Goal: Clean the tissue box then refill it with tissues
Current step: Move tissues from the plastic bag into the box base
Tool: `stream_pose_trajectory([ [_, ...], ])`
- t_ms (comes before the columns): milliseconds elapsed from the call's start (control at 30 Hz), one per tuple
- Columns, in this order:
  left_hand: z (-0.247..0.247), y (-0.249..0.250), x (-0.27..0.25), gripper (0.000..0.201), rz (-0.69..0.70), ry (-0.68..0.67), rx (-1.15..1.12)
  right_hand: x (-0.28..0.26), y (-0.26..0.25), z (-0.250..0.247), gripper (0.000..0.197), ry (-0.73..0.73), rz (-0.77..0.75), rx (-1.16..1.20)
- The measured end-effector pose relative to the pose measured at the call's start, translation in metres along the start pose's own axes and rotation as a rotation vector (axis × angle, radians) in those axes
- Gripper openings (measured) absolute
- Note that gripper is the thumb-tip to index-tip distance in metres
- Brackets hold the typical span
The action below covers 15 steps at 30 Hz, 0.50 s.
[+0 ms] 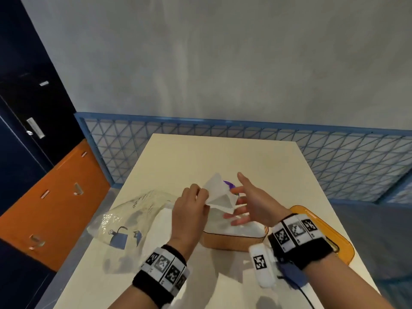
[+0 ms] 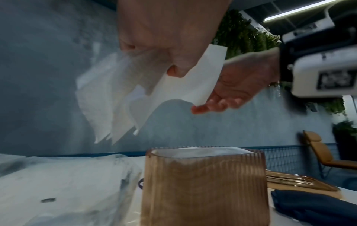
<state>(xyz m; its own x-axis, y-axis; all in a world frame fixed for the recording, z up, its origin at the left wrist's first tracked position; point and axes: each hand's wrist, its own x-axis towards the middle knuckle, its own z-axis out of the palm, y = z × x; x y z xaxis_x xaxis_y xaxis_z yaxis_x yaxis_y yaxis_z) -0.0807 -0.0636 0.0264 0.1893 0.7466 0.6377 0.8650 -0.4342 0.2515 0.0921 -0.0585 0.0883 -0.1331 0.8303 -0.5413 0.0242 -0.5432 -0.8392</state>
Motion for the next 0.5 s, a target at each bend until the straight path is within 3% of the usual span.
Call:
stream_pose_trajectory([
  [67,0.01,0.012,0.0,0.05,0.067,-0.001,-0.014,0.001,-0.004,0.002,0.049,-0.074,0.009,0.12],
  [133,0.017,0.021,0.0,0.05,0.12,0.001,-0.034,0.005,-0.006,-0.001,0.032,-0.032,-0.049,0.126],
  [233,0.021,0.024,-0.005,0.042,0.225,-0.049,-0.107,0.011,-0.004,-0.011,0.038,0.086,-0.15,-0.033],
  [300,0.02,0.02,-0.012,0.037,0.168,-0.12,-0.272,0.011,-0.003,-0.02,0.038,0.115,-0.174,-0.099],
  [333,0.017,0.018,-0.015,0.041,0.061,-0.156,-0.417,0.01,-0.004,-0.024,0.038,0.126,-0.183,-0.101],
  [400,0.012,0.016,-0.016,0.045,-0.294,-0.174,-0.717,0.007,-0.008,-0.033,0.038,0.121,-0.206,-0.071],
  [500,0.013,0.009,-0.004,0.032,-1.037,-0.189,-1.187,0.003,-0.015,-0.039,0.038,0.013,-0.238,0.028],
])
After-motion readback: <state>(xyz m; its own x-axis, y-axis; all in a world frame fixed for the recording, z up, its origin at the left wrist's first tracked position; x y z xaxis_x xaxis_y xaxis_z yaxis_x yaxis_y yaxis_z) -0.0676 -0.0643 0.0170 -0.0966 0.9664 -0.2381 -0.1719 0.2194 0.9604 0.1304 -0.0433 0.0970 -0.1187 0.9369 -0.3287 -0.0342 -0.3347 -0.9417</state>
